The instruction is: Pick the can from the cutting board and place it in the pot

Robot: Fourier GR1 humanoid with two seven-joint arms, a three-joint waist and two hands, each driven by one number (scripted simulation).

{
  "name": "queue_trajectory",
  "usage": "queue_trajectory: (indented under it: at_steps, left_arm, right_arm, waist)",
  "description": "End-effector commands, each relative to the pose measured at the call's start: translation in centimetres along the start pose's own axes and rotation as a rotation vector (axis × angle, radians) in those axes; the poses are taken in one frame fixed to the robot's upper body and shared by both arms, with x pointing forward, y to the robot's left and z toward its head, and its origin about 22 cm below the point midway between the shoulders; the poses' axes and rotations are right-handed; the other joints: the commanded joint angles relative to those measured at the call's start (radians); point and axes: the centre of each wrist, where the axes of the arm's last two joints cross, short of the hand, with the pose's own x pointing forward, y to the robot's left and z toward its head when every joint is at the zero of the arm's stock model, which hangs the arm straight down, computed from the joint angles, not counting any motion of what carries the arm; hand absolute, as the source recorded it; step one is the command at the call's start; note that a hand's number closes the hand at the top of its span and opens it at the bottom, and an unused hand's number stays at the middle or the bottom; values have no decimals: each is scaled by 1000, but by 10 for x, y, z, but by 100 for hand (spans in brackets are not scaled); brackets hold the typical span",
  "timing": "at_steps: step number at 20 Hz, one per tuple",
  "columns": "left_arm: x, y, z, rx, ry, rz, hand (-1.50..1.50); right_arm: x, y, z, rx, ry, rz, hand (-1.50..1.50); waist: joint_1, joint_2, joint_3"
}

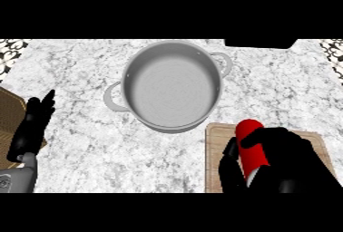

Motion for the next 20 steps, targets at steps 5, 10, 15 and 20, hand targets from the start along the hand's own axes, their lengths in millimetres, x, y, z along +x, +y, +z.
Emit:
queue_trajectory:
  at_steps: [5,10,15,20]
  left_arm:
    - [11,-14,-3,-42,-30,3,0]
    - [9,-10,-2,-41,-34,-24,0]
    - [17,-26,-5,-59,-38,-11,0]
    - [25,-16,-11,-46,-59,-23,0]
  right_arm:
    - [26,15,-40,105,262,24,150]
    - [40,36,-69,223,302,52,150]
    - [45,56,-98,344,404,-39,150]
    - [55,83,-110,419,451,-116,-150]
  waist:
    - [41,15,2]
    - [60,12,3]
    - [63,17,6]
    - [66,18,6]
